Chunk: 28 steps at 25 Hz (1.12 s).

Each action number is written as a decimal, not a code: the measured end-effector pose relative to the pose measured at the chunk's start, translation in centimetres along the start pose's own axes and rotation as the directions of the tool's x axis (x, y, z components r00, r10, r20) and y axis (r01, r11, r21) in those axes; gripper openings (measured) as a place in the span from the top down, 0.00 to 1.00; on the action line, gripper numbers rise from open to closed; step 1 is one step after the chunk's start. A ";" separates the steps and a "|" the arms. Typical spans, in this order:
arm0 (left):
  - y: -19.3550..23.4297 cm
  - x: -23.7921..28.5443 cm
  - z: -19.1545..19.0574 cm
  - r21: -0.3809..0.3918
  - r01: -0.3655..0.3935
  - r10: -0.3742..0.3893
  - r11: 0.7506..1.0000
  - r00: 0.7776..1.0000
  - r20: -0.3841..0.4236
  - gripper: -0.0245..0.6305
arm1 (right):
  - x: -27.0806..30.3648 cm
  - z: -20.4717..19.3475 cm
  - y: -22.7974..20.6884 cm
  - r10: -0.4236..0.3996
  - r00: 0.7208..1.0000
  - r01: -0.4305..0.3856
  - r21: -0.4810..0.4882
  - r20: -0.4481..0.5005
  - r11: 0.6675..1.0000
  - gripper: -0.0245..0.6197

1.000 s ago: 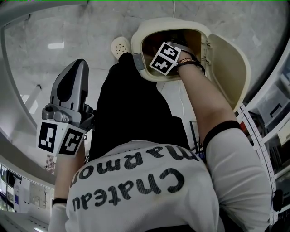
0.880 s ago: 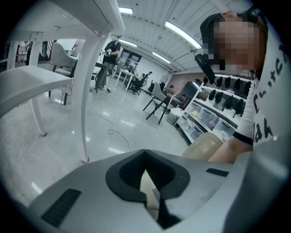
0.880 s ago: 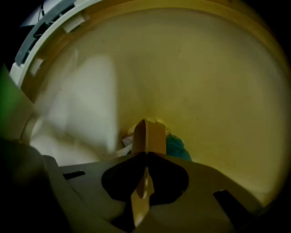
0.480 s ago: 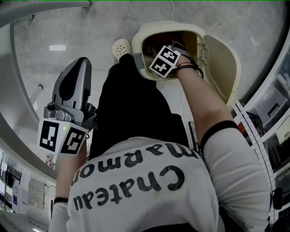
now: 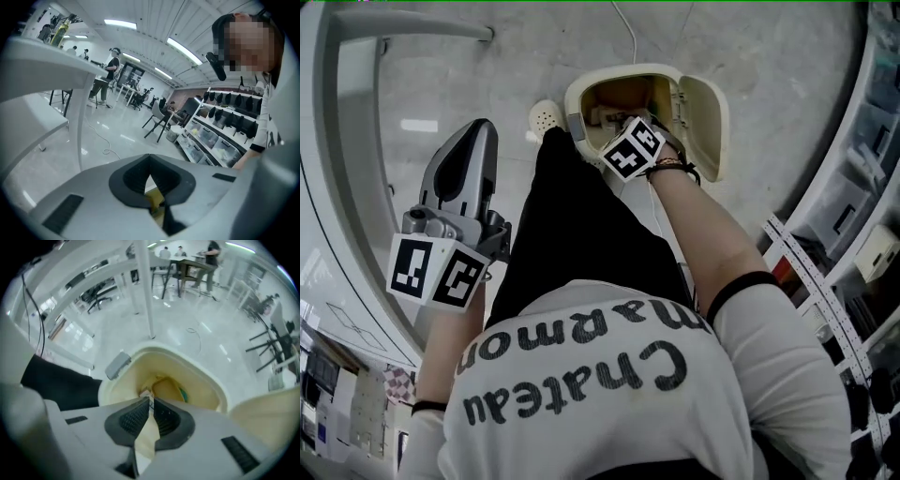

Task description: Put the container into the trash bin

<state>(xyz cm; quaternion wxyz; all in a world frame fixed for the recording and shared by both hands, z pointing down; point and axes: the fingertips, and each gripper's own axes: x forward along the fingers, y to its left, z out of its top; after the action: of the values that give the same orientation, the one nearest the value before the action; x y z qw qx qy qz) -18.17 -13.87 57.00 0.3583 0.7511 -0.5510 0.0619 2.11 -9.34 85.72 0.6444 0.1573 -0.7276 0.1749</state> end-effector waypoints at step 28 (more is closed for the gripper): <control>-22.3 -13.5 23.8 0.299 0.139 -0.255 0.944 0.883 0.394 0.93 | -52.0 9.2 -7.8 -0.396 0.497 -0.211 0.550 0.772 0.808 0.90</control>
<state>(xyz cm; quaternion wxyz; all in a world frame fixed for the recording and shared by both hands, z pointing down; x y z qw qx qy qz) -11.11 -14.69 22.36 0.1305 0.8395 -0.5229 -0.0690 3.75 -20.32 33.52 0.1214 0.4523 -0.8480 0.2481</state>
